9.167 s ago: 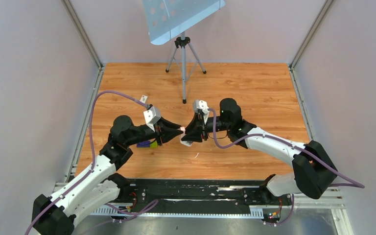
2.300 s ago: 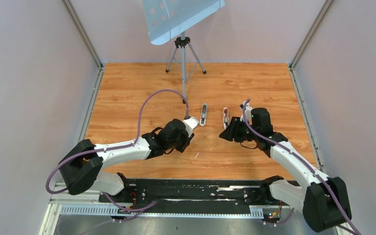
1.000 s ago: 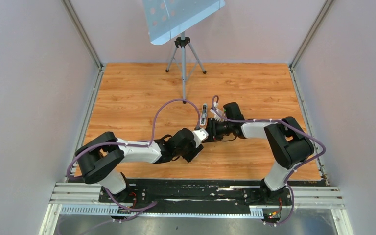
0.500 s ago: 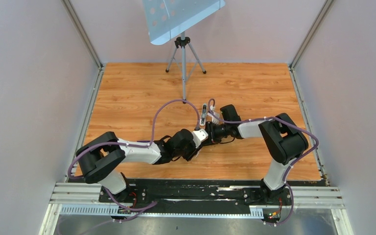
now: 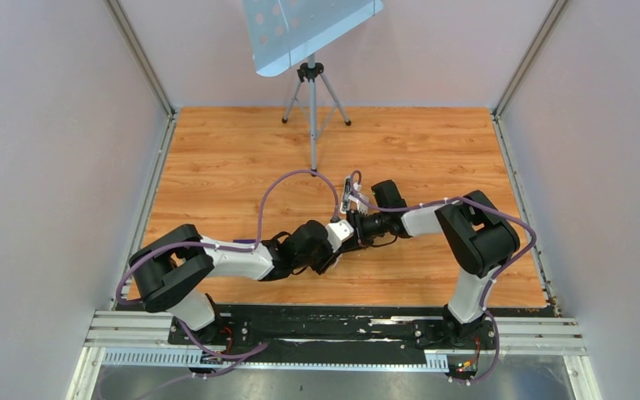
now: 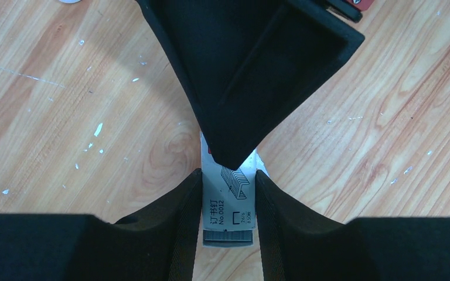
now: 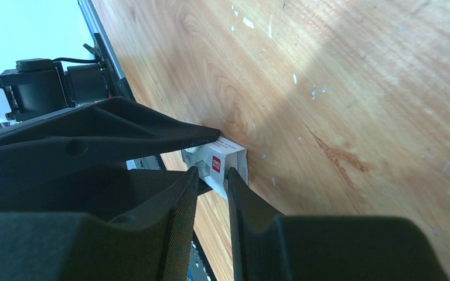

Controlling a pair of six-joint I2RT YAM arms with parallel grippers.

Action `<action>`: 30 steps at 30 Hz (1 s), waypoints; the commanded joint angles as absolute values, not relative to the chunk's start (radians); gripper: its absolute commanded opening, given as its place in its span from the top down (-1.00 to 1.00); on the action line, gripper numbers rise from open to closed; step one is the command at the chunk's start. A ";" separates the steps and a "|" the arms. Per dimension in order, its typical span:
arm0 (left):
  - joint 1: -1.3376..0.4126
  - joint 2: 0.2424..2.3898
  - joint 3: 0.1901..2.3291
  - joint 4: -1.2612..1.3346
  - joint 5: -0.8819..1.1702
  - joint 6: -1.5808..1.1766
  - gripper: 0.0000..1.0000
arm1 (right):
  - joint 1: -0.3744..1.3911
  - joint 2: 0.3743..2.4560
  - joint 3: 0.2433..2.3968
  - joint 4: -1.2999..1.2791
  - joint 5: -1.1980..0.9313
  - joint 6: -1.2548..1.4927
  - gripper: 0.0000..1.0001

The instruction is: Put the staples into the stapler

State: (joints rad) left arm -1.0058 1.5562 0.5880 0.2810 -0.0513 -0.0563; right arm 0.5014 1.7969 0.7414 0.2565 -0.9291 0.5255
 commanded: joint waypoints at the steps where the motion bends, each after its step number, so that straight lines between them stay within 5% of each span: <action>1: -1.014 1.572 0.567 0.308 -0.049 -0.052 0.22 | 0.523 1.826 0.753 0.284 -0.980 0.521 0.43; 9: -1.014 1.557 0.560 0.309 -0.053 -0.054 0.23 | 0.521 1.829 0.742 0.287 -0.979 0.514 0.53; 20: -1.014 1.437 0.509 0.296 -0.067 -0.027 0.00 | 0.505 1.801 0.721 0.276 -1.004 0.472 0.81; 30: -1.014 1.368 0.501 0.209 -0.060 -0.022 -0.08 | 0.477 1.785 0.714 0.273 -1.048 0.452 0.78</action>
State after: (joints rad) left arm -1.0058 1.3823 0.5076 0.2554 -0.0570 -0.0322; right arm 0.4923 1.8107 0.7265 0.2771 -1.0088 0.4889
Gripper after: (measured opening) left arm 0.535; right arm 0.105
